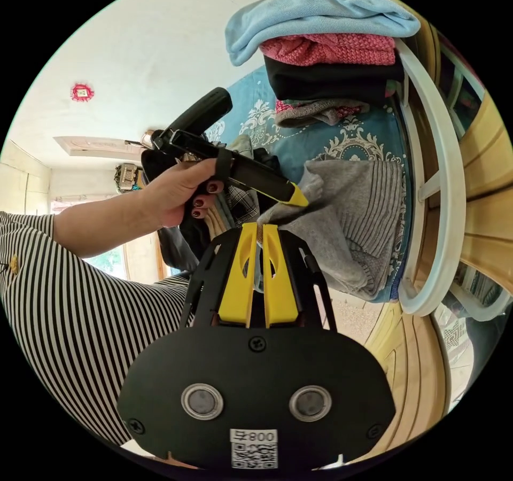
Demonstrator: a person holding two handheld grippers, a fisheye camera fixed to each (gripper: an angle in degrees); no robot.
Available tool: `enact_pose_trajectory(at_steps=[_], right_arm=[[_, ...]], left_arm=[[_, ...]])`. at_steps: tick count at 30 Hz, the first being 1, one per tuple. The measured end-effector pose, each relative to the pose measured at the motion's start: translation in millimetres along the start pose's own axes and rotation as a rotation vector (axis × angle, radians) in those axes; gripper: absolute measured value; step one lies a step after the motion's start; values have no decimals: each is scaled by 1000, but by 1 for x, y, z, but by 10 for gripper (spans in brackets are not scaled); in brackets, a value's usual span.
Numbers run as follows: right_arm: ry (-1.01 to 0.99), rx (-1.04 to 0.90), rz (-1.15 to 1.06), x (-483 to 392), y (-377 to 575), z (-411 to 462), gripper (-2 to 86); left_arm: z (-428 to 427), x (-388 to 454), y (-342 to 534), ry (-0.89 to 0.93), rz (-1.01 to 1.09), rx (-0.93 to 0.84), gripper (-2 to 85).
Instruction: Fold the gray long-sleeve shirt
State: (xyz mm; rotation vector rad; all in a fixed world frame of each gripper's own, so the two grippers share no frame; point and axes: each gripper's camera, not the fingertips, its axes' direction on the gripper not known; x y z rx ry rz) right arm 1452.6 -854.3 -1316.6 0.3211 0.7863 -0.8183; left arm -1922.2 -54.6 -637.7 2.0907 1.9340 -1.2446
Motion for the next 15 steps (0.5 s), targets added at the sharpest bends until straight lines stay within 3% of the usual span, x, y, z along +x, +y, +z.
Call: enact_pose_trajectory(at_steps=[9,15], right_arm=[[-24,59,43,5,78,-37,13],[2,71,8,-18,124,-54,13]], left_arm=[[15,15,49,-113,58,80,132],[53,4,80,-9,36,34,88]])
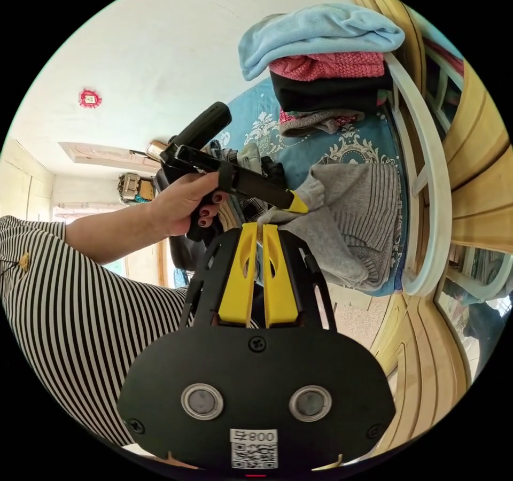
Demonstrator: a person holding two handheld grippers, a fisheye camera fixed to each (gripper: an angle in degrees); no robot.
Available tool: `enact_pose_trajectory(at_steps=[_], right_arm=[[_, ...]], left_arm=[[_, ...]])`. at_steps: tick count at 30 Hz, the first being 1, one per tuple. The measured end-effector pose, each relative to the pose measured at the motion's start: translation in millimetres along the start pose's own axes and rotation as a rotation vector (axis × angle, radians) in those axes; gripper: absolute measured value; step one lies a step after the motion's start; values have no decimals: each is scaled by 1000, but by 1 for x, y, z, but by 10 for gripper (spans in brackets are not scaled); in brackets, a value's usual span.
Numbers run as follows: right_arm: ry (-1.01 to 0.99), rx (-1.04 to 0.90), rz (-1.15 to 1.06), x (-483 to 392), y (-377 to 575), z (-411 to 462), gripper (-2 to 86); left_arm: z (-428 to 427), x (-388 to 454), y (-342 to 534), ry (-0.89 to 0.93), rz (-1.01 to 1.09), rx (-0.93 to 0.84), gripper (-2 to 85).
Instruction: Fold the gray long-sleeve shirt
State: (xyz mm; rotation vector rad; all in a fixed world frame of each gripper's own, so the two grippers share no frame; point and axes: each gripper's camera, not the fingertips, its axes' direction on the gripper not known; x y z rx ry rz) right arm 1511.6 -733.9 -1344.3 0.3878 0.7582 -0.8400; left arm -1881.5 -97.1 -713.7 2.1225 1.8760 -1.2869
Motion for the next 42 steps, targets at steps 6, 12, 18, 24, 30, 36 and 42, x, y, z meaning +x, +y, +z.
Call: enact_pose_trajectory(at_steps=[6,12,18,24,30,36,42], right_arm=[[12,30,-28,-30,69,-29,14],[24,61,-122,-83,158,-65,18],[10,128,-144,-127,255,-121,20],[-234,198,-151,-140,320,-190,22],[-461,57,-299,-170,347,-217,20],[-801,-62,-407,-200,369,-243,9],[-723,-62,-392,-224,361,-294,16]], left_arm=[[13,16,74,30,122,103,33],[31,47,192,126,303,257,26],[52,73,330,210,438,389,23],[72,110,461,199,561,469,22],[95,132,595,146,557,614,21],[114,148,747,131,481,832,21],[123,171,901,62,432,1034,22]])
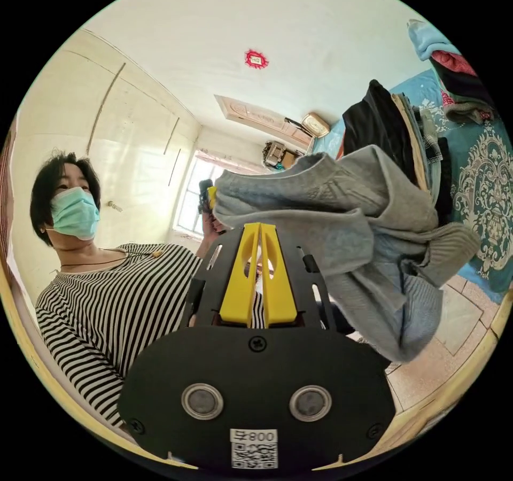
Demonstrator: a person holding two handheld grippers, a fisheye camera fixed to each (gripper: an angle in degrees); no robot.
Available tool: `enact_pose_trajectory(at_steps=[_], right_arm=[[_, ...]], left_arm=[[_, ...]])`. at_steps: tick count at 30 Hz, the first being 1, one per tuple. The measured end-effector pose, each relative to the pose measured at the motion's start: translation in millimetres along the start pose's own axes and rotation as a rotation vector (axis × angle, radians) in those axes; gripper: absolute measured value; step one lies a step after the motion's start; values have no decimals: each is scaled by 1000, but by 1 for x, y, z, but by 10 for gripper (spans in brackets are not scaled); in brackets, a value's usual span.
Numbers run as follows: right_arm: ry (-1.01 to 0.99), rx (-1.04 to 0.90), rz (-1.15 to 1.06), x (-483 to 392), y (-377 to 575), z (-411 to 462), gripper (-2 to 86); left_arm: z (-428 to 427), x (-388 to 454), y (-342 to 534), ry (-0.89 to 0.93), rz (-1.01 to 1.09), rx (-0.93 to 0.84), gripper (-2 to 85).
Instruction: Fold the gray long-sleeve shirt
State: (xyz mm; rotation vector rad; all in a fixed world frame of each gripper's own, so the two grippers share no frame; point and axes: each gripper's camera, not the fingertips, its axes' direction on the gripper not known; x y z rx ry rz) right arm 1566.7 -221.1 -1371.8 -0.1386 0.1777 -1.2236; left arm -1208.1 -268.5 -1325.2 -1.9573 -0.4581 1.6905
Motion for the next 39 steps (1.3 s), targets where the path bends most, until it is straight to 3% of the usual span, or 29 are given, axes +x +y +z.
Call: enact_pose_trajectory(at_steps=[7,13,21,28,32,39], right_arm=[[160,-207,-23,-62,-80,77,79],[110,-443,-112,-139,-154,207,99],[20,-553,-243,-283,-241,367,114],[165,-616,-343,-400,-297,487,122],[103,-641,-327,-439,-317,514,119],[39,-532,-297,-492,-402,483,126]], left_arm=[[-142,90,76,-29,46,266,23],[-256,156,133,-90,106,361,22],[-426,218,201,-98,185,531,21],[-545,257,227,-156,184,568,22],[-599,266,231,-203,141,603,21],[-700,282,209,-192,176,651,23]])
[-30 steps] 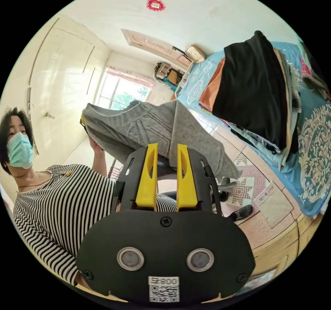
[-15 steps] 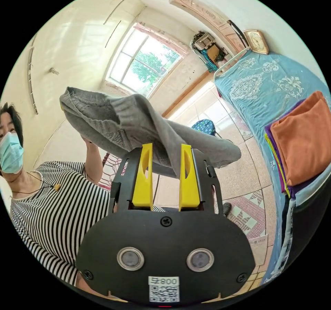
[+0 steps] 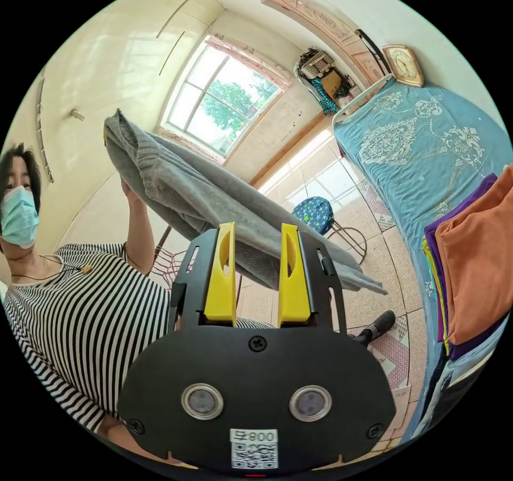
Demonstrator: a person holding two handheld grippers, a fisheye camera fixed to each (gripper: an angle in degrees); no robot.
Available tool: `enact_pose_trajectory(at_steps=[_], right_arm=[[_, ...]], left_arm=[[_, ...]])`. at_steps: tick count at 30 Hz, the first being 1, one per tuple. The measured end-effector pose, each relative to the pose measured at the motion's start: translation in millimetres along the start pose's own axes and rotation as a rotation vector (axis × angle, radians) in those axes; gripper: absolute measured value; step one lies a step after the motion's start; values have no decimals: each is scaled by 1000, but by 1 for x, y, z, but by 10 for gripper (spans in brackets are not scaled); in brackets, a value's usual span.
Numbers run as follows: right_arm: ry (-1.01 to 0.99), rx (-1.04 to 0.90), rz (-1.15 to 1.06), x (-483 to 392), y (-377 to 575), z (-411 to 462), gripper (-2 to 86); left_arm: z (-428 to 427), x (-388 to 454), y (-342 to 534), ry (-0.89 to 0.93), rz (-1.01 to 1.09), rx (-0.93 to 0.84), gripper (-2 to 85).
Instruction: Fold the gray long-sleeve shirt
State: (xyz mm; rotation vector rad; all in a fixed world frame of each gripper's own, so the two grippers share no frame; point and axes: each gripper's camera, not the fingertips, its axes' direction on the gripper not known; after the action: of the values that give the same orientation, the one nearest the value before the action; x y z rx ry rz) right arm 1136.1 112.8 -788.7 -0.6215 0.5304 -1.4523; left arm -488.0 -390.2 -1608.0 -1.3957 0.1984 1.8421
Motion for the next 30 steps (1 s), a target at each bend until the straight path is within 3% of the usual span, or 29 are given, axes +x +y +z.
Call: enact_pose_trajectory(at_steps=[5,9,16,23,30], right_arm=[[-91,54,-49,1,-70,-39,134],[-95,-13,-133,11,-180,-45,137],[-285,-237,-242,-4,-356,-30,134],[-263,-143,-282,-73,-403,-41,97],[-165,-46,-189,-92,-444,-98,119]], left_arm=[[-23,-14,-63,44,38,-10,23],[-36,-25,-123,63,55,-48,23],[-70,-26,-216,-2,102,-58,24],[-107,-56,-285,-42,67,-18,24],[-134,-106,-360,113,67,-7,25]])
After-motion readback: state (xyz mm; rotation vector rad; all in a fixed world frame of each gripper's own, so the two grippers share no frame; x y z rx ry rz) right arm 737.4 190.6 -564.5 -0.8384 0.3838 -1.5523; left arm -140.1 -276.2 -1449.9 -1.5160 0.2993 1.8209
